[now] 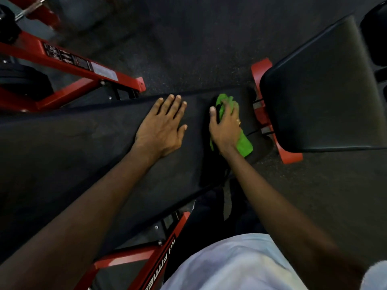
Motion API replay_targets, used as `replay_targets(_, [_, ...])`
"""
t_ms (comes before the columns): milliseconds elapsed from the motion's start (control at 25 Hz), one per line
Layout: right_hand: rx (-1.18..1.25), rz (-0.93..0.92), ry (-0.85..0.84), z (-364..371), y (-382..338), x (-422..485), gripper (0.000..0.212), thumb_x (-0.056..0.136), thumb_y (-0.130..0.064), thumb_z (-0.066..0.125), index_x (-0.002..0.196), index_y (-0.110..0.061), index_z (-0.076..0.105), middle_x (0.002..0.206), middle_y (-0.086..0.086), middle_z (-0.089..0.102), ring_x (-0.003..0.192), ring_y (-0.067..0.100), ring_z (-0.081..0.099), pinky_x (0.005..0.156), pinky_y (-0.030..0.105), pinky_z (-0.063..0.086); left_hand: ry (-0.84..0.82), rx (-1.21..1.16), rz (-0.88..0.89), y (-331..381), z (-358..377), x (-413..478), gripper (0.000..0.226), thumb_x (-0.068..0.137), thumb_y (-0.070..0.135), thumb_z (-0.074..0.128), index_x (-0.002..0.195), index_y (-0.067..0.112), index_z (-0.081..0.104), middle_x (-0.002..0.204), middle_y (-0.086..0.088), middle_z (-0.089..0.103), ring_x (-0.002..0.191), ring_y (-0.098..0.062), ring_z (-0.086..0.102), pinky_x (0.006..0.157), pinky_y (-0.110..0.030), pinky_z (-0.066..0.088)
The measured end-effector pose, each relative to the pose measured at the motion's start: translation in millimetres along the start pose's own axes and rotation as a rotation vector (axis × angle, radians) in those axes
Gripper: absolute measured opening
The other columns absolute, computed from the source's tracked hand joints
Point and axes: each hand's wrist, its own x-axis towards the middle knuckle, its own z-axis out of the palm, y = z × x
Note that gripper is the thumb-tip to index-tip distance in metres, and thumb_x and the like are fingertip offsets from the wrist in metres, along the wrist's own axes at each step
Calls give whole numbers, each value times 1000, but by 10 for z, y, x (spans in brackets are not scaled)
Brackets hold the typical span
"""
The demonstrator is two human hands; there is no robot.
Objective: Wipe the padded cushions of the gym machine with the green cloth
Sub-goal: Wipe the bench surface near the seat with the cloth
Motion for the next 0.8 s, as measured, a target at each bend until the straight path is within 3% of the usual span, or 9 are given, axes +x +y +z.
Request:
replay_targets(80, [-26,-173,-84,-45,-15,-455,72,98,-68,29,159,-31,24,169,9,15,157,26,10,122,51,26,6,-4,-5,0,0,-3,68,104,45,19,161,9,10,168,-13,10,155,-28,7,126,-44,4])
replay_targets(160, [-81,-271,-146,-70,4,-689,72,99,-68,28,161,-38,9,171,6,-1,157,28,-3,121,56,22,-2,-15,-5,-9,11,2,68,104,45,19,161,9,9,168,-13,8,156,-28,6,126,-45,4])
replay_targets(240, [-123,-288,-141,-68,-22,-526,67,100,-64,31,160,-41,12,171,3,-6,157,31,-4,119,63,22,-12,-12,-2,6,9,6,69,104,46,18,161,9,8,168,-13,7,156,-28,5,126,-45,3])
replay_targets(400, [-106,-376,-134,26,-12,15,57,101,-56,35,156,-41,32,170,-1,12,156,31,9,120,58,26,-16,1,0,12,-22,0,69,104,45,18,161,9,8,168,-14,7,156,-28,5,126,-45,4])
replay_targets(560, [-15,-217,-43,61,-28,-86,52,102,-50,40,151,-34,43,166,4,25,154,32,20,118,51,33,-9,-16,-2,22,-33,1,69,103,45,18,161,9,7,168,-13,5,156,-27,4,126,-44,3])
replay_targets(680, [-92,-362,-62,32,-69,-522,49,103,-47,41,150,-33,45,167,2,24,154,31,20,116,47,38,-6,-9,-7,21,-9,10,69,103,45,17,161,9,6,168,-14,4,156,-28,3,126,-44,1])
replay_targets(800, [-19,-501,-53,100,-144,-142,46,103,-41,47,146,-27,51,163,7,33,152,31,27,118,46,35,-1,-14,-7,21,-4,6,70,103,45,20,161,8,8,168,-14,7,155,-29,6,126,-45,3])
